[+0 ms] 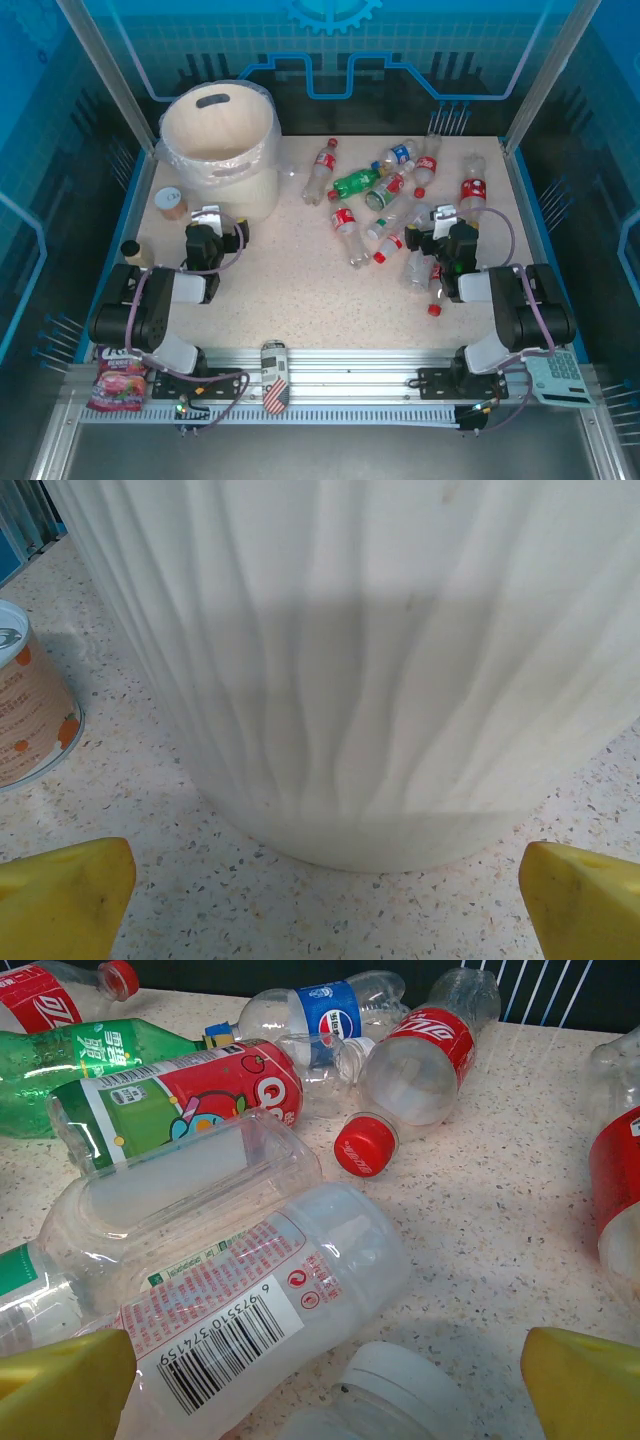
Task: Put the plastic bottles in the bin
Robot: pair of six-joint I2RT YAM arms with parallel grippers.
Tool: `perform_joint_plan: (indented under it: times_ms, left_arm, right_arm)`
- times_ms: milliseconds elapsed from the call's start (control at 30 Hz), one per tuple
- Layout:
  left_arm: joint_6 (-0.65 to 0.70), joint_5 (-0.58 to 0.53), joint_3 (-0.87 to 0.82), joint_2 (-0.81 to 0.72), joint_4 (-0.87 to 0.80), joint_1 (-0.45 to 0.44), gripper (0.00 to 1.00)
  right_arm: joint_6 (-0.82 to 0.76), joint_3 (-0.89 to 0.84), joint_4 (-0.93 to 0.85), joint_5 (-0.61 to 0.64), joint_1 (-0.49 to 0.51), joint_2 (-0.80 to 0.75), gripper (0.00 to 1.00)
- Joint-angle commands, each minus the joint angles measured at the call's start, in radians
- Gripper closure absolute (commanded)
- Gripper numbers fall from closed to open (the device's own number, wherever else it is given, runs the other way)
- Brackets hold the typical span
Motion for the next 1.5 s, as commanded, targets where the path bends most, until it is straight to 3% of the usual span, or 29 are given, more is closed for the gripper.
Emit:
perform_joint_plan:
  times_ms: [0,1100,1267,1467]
  left_arm:
    - [0.005,-0.017,-0.002,0.006,0.031,0.001,0.01]
    - [0.001,0.004,0.003,-0.002,0.020,0.014,0.01]
    - [-0.009,-0.010,0.077,-0.202,-0.270,0.012,0.01]
    - [-0.122,-0.029,0.259,-0.435,-0.745,-0.020,0.01]
  right_arm:
    - [-0.013,0.016,0.013,0.000,0.010,0.000,0.00]
    - [-0.001,0.018,0.011,0.000,0.003,-0.003,0.00]
    - [0.047,0.079,-0.232,0.026,-0.030,-0.167,0.00]
    - [0.148,0.331,-0.809,0.088,-0.033,-0.345,0.00]
